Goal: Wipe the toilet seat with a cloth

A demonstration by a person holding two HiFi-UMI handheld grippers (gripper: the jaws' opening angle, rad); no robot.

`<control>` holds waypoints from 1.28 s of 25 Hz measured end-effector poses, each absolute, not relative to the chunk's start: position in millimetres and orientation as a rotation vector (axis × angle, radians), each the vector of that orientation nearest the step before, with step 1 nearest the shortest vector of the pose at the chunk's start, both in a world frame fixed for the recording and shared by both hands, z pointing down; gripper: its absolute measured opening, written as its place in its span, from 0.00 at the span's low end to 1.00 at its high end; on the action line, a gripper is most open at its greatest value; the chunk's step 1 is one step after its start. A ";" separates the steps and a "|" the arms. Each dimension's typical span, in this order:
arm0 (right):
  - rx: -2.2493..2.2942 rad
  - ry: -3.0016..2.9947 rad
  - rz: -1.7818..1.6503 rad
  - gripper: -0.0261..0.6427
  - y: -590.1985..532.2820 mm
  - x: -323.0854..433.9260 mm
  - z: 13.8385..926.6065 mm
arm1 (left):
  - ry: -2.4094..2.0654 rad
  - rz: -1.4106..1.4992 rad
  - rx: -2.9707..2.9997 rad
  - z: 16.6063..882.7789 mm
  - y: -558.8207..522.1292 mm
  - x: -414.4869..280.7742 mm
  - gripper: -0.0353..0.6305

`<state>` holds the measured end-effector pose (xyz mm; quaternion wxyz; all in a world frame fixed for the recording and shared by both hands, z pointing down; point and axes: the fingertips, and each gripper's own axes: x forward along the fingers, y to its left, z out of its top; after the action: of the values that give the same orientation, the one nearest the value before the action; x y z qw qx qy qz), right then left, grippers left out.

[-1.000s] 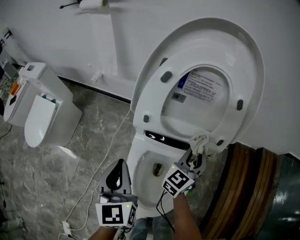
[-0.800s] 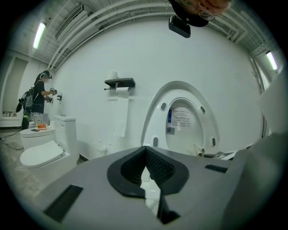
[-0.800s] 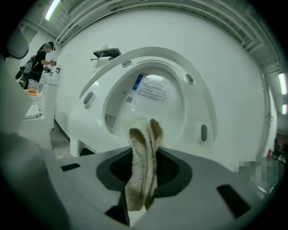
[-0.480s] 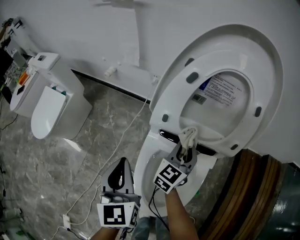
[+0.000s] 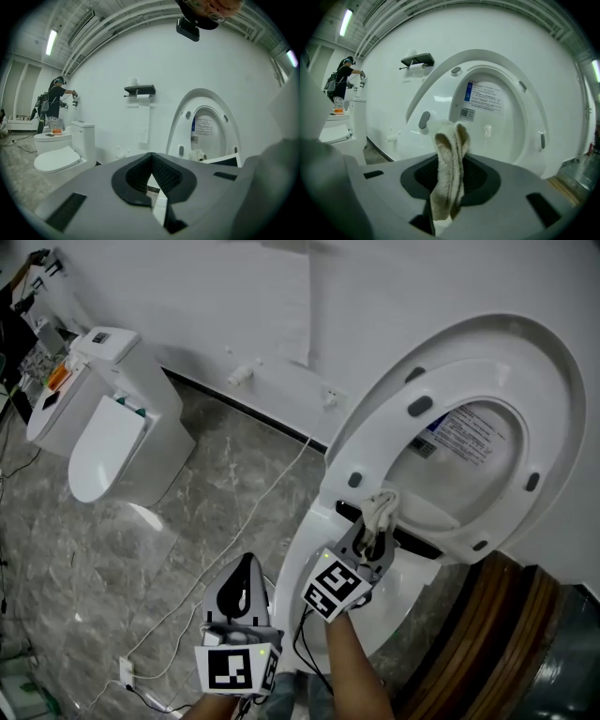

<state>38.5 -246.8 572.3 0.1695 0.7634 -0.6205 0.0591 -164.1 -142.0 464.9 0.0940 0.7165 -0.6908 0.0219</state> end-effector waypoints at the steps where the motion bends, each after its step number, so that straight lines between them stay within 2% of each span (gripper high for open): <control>1: 2.157 -1.767 0.153 0.18 -248.0 34.7 571.0 | -2.053 0.061 2.122 464.1 -141.9 -165.8 0.05; 10: 1.894 -1.793 -0.161 0.18 -258.5 -13.5 567.3 | -2.088 0.034 2.085 461.2 -140.0 -183.7 0.05; 20: 1.717 -1.668 -0.369 0.18 -262.3 -14.6 564.3 | -2.105 0.010 2.056 461.3 -141.2 -195.6 0.05; 32: 1.513 -1.555 -0.588 0.18 -274.9 -2.4 528.1 | -2.111 -0.078 2.087 418.2 -151.2 -185.8 0.05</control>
<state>-2.4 -274.9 528.1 0.4321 0.6070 -0.6239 -0.2357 -185.8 -151.2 418.2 0.0862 0.7002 -0.7083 -0.0261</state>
